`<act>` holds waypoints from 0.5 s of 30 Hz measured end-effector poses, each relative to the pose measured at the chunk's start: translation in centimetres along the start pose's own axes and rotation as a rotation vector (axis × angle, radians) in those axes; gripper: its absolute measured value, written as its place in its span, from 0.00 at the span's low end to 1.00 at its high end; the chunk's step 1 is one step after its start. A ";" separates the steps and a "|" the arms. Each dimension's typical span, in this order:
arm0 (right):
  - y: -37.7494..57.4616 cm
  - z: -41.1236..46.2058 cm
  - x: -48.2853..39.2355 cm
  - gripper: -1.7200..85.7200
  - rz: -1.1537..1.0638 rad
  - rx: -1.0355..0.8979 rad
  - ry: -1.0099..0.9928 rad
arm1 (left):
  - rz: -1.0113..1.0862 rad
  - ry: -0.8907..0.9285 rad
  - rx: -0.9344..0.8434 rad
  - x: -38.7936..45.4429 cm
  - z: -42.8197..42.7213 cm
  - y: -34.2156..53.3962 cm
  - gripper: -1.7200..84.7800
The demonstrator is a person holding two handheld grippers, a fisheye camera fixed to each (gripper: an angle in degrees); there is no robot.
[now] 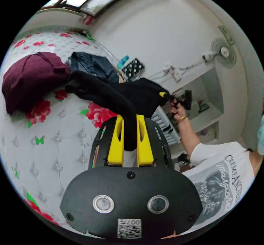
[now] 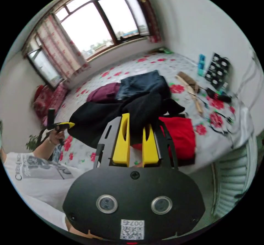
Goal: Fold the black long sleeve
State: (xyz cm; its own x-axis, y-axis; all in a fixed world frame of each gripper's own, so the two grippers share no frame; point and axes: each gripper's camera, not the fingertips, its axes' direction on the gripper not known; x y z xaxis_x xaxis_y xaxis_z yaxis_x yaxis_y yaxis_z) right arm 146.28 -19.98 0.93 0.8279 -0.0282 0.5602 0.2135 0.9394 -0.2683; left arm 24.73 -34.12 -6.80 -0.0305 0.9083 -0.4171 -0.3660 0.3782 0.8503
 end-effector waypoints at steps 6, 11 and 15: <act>7.7 2.4 9.6 0.08 0.392 -0.034 0.251 | -0.079 -0.144 -0.256 -1.6 8.0 4.5 0.09; 12.7 13.7 0.3 0.08 0.150 -0.090 0.023 | -0.253 -0.405 -0.331 -4.0 4.1 15.2 0.09; 14.6 23.4 -11.7 0.09 -0.204 -0.303 -0.076 | -0.596 -0.522 -0.139 -4.5 -3.2 25.3 0.10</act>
State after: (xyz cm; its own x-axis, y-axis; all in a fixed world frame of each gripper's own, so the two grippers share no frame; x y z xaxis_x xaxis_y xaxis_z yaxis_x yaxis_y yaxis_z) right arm 127.61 2.10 8.78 0.7142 -0.1686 0.6794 0.5236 0.7728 -0.3587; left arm 12.66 -29.26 15.55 0.6326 0.5400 -0.5552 -0.2971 0.8312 0.4699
